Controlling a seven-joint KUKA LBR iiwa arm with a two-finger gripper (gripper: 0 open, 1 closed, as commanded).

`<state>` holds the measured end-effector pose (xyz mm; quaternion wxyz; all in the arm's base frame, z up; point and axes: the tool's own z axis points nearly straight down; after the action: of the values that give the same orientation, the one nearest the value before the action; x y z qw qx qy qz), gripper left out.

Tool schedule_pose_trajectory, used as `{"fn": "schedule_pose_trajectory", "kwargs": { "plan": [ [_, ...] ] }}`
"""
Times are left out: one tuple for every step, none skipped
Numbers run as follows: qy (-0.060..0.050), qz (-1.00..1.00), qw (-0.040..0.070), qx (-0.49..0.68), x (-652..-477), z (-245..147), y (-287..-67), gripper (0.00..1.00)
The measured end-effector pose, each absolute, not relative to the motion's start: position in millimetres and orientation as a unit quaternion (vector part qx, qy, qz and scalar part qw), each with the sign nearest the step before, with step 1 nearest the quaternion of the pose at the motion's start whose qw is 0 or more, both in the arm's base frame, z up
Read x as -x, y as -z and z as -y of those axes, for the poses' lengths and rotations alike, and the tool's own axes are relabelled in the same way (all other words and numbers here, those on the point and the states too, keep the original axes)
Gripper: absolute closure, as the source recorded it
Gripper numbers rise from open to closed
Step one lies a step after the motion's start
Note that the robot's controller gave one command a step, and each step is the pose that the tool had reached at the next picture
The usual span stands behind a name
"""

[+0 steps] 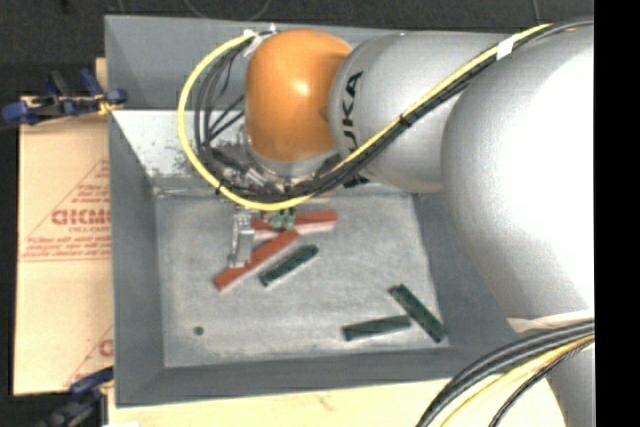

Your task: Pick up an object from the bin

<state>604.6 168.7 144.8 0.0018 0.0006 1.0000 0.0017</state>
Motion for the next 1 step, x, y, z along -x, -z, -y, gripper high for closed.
{"fn": "schedule_pose_trajectory", "kwargs": {
  "plan": [
    [0.001,-0.999,0.000,0.036,-592.5,-120.8,-74.9,0.00]
  ]
}}
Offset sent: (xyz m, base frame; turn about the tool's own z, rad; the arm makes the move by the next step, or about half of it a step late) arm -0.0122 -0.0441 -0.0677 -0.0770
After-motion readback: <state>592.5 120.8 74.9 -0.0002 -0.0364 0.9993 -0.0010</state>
